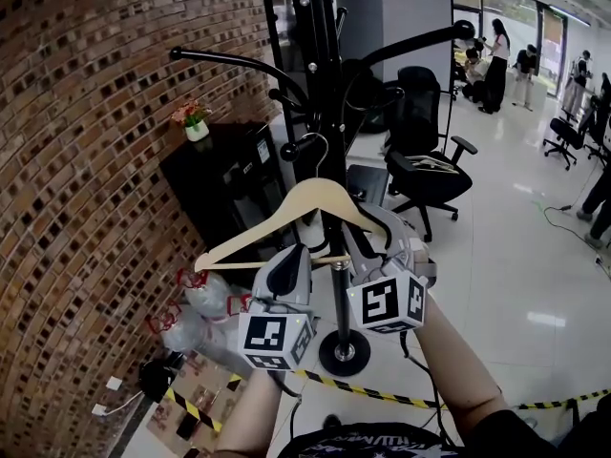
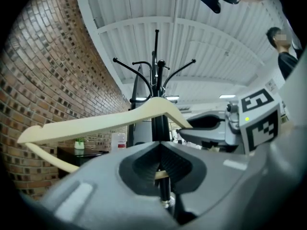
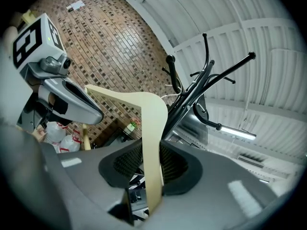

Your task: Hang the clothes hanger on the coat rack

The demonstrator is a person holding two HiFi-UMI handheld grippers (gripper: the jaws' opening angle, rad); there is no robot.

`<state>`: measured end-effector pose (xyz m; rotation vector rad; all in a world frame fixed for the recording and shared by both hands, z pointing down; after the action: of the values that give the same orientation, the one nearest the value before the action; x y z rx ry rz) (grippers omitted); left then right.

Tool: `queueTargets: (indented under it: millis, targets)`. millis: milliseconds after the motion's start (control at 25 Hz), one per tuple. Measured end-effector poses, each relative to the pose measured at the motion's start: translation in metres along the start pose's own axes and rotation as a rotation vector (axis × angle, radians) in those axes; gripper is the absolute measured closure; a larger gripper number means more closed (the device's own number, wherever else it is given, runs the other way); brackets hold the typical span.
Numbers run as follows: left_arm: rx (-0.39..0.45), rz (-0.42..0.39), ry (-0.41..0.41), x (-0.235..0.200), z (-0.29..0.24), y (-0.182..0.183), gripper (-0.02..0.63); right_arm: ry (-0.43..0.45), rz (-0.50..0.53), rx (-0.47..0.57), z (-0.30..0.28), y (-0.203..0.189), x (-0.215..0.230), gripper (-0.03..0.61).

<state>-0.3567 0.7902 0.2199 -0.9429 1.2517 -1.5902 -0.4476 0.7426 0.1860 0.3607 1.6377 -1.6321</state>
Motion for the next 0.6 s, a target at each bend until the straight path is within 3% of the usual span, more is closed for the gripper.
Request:
queueTargets:
  millis: [520, 600]
  targets:
    - [0.005, 0.008, 0.004, -0.011, 0.002, 0.002, 0.609, -0.025, -0.046, 0.035, 0.004, 0.010, -0.010, 0.459]
    - [0.005, 0.011, 0.002, -0.010, 0.002, 0.002, 0.609, -0.024, -0.053, 0.052, 0.007, 0.011, -0.010, 0.434]
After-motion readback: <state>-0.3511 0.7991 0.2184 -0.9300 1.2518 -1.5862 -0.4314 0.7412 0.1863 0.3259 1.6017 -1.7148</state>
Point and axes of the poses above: the fingertips, and each gripper's own axes: z backward along the fingers, x to its right, y out of its top, the point moved 3 cm from there along z, backward along the fingers
